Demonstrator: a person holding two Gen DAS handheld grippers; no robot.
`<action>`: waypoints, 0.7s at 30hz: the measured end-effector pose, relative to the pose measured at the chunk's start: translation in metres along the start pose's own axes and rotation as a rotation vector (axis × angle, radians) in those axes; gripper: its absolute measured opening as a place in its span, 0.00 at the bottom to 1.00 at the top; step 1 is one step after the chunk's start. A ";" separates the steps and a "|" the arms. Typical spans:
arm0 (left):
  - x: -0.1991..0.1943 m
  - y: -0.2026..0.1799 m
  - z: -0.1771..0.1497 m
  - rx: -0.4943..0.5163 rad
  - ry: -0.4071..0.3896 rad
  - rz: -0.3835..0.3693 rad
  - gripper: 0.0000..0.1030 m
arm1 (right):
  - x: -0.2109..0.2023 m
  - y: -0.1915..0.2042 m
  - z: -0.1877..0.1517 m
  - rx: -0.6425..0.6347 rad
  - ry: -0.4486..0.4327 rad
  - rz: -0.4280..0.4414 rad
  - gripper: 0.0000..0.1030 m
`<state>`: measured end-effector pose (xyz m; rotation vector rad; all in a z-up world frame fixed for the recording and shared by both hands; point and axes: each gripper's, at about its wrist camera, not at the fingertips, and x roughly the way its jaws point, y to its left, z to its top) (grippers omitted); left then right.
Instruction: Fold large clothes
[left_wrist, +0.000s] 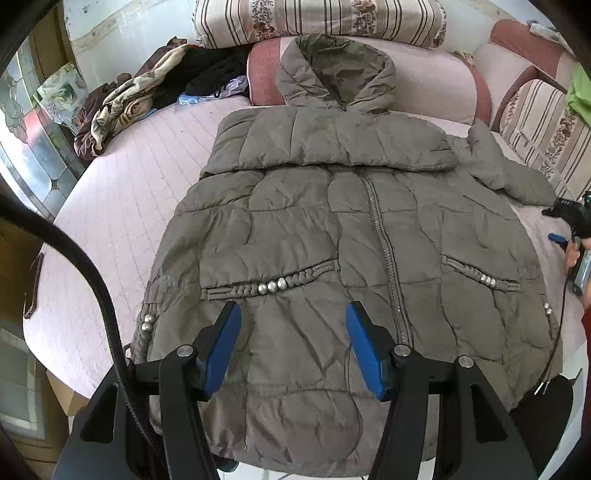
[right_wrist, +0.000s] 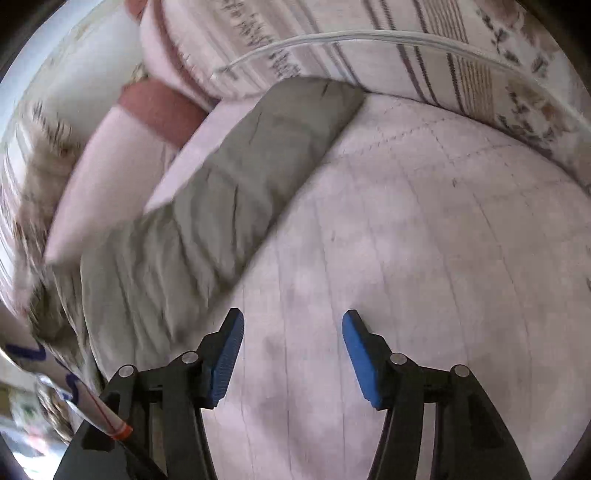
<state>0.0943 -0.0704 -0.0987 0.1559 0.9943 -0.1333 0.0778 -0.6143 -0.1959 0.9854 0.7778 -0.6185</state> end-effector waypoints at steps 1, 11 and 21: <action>0.004 -0.001 0.002 -0.002 0.006 0.006 0.56 | 0.004 0.003 0.011 -0.004 -0.010 -0.005 0.59; 0.034 -0.008 0.013 0.001 0.058 0.066 0.56 | 0.046 0.011 0.081 0.095 -0.063 -0.076 0.30; 0.032 0.002 0.006 0.007 0.042 0.077 0.56 | -0.053 0.091 0.101 -0.170 -0.214 -0.145 0.08</action>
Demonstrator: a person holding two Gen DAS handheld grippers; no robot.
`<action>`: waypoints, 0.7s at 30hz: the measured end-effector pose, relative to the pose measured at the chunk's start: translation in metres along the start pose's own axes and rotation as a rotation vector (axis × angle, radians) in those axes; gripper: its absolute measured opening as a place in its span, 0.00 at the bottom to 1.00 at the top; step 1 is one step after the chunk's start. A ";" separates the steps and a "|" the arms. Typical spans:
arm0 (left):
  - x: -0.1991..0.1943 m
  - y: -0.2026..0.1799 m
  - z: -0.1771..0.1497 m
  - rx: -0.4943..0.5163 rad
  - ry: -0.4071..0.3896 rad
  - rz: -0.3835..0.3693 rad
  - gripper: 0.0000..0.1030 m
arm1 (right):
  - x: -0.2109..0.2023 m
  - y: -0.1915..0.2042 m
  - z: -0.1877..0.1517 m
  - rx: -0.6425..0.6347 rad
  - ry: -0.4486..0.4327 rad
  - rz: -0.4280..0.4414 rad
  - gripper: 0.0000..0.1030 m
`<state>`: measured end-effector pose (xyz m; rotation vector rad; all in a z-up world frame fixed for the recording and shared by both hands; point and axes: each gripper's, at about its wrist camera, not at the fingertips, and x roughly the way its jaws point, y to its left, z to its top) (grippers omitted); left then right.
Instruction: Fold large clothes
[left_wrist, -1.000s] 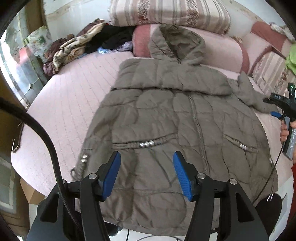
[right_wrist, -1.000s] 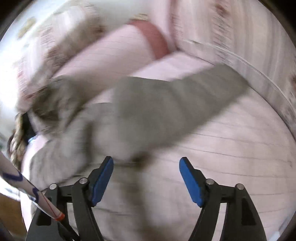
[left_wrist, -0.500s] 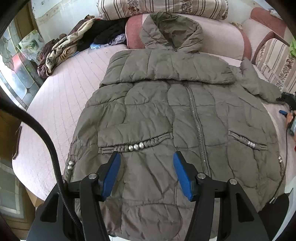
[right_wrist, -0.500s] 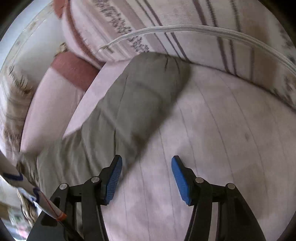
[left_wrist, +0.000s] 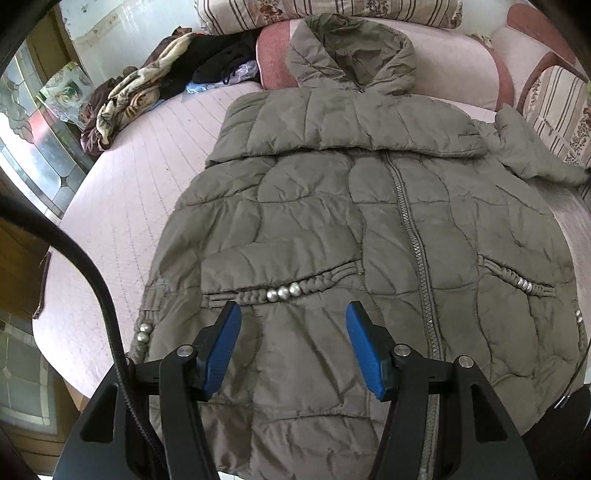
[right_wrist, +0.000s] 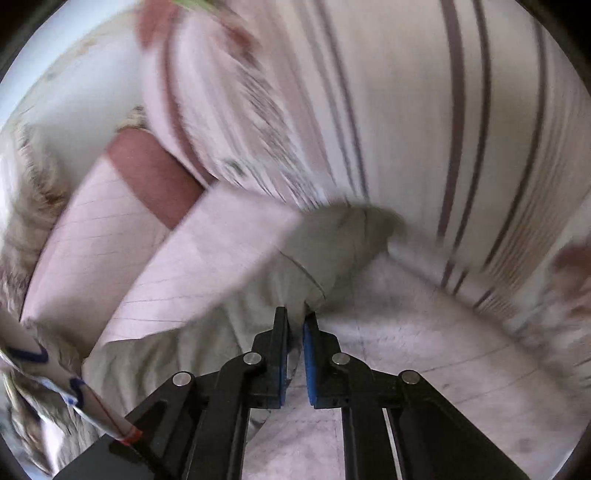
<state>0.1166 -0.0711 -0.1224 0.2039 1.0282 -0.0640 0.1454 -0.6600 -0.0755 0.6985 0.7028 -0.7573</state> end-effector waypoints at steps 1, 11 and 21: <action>-0.003 0.004 -0.002 -0.006 -0.007 -0.004 0.56 | -0.014 0.008 0.001 -0.016 -0.021 0.006 0.08; -0.028 0.049 -0.022 -0.096 -0.057 -0.034 0.56 | -0.173 0.179 -0.031 -0.298 -0.173 0.271 0.08; -0.034 0.108 -0.043 -0.209 -0.082 -0.010 0.56 | -0.190 0.361 -0.170 -0.583 -0.025 0.477 0.08</action>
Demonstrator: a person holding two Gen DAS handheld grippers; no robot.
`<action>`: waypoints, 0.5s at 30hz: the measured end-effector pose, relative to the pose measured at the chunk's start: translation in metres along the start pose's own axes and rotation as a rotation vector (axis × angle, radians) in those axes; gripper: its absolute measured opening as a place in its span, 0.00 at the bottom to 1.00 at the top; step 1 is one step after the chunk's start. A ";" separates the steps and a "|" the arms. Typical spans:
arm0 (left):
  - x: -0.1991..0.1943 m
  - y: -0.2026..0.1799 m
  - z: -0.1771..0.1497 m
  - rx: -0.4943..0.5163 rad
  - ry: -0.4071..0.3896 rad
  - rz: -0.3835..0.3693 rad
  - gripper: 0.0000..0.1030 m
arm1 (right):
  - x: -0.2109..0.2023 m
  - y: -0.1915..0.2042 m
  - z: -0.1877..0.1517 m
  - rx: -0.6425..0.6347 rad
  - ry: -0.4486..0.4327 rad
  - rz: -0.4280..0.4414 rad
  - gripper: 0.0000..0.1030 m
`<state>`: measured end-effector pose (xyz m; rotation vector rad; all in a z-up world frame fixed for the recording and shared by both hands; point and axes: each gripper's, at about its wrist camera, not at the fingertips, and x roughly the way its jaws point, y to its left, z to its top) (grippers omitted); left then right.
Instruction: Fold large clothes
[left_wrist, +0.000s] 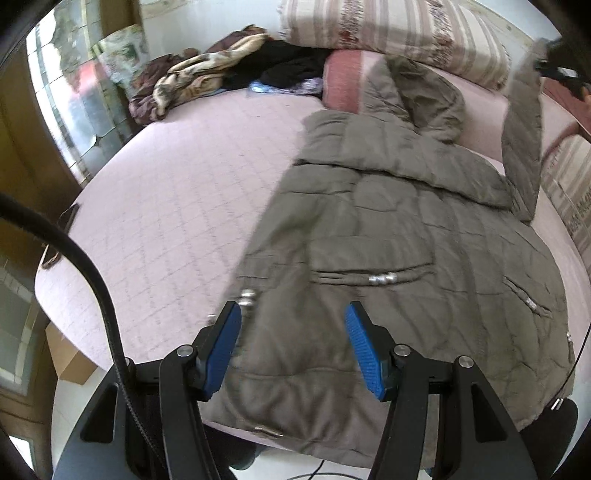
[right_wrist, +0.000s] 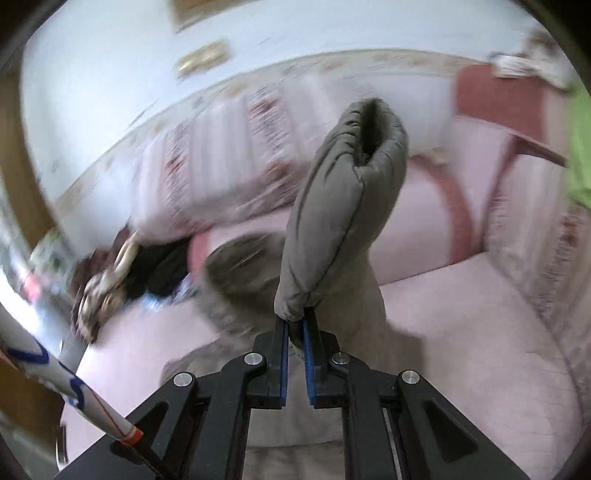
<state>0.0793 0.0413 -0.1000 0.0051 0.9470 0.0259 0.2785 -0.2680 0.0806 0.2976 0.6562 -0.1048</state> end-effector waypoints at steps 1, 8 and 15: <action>0.001 0.008 0.000 -0.013 -0.002 0.009 0.56 | 0.015 0.019 -0.010 -0.027 0.032 0.017 0.07; 0.013 0.040 0.000 -0.066 -0.003 0.045 0.56 | 0.116 0.092 -0.085 -0.182 0.222 0.039 0.07; 0.022 0.052 0.003 -0.100 0.007 0.042 0.56 | 0.172 0.113 -0.151 -0.306 0.378 -0.011 0.11</action>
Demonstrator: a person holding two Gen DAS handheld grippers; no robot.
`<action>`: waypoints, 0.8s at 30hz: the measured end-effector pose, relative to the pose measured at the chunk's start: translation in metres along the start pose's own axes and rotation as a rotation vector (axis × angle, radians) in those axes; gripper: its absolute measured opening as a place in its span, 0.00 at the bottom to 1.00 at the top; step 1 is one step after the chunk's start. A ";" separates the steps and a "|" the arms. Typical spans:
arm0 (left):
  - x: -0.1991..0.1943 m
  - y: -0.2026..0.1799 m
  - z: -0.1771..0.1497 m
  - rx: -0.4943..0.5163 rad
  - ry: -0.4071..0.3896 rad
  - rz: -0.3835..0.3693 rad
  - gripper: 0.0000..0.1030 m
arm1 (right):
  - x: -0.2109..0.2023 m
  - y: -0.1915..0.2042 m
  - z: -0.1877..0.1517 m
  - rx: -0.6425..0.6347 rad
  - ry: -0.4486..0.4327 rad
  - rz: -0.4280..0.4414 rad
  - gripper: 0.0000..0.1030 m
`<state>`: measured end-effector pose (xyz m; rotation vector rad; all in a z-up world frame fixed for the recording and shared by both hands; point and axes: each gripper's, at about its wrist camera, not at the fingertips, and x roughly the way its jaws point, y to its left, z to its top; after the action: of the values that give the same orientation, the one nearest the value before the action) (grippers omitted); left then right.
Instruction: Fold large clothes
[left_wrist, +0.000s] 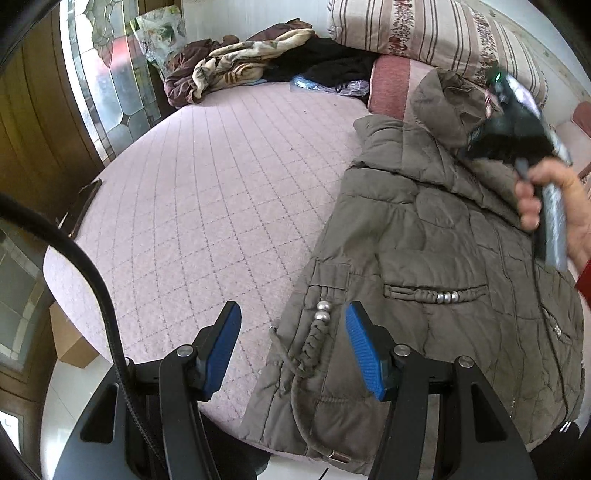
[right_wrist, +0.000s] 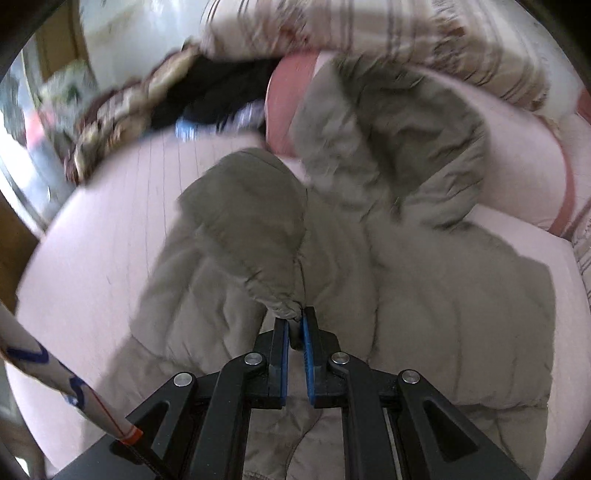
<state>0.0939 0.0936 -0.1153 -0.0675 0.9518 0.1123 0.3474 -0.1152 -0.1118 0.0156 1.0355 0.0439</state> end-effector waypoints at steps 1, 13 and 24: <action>0.002 0.001 0.000 -0.006 0.005 -0.006 0.56 | 0.001 0.001 -0.004 -0.008 0.009 -0.008 0.11; 0.010 0.011 0.003 -0.042 0.021 -0.004 0.56 | -0.047 -0.015 0.011 0.042 -0.070 0.113 0.43; 0.024 0.011 0.005 -0.041 0.060 0.024 0.56 | 0.045 -0.006 0.010 0.120 0.112 0.107 0.38</action>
<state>0.1106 0.1067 -0.1323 -0.0973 1.0110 0.1523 0.3793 -0.1196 -0.1451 0.1798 1.1475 0.0808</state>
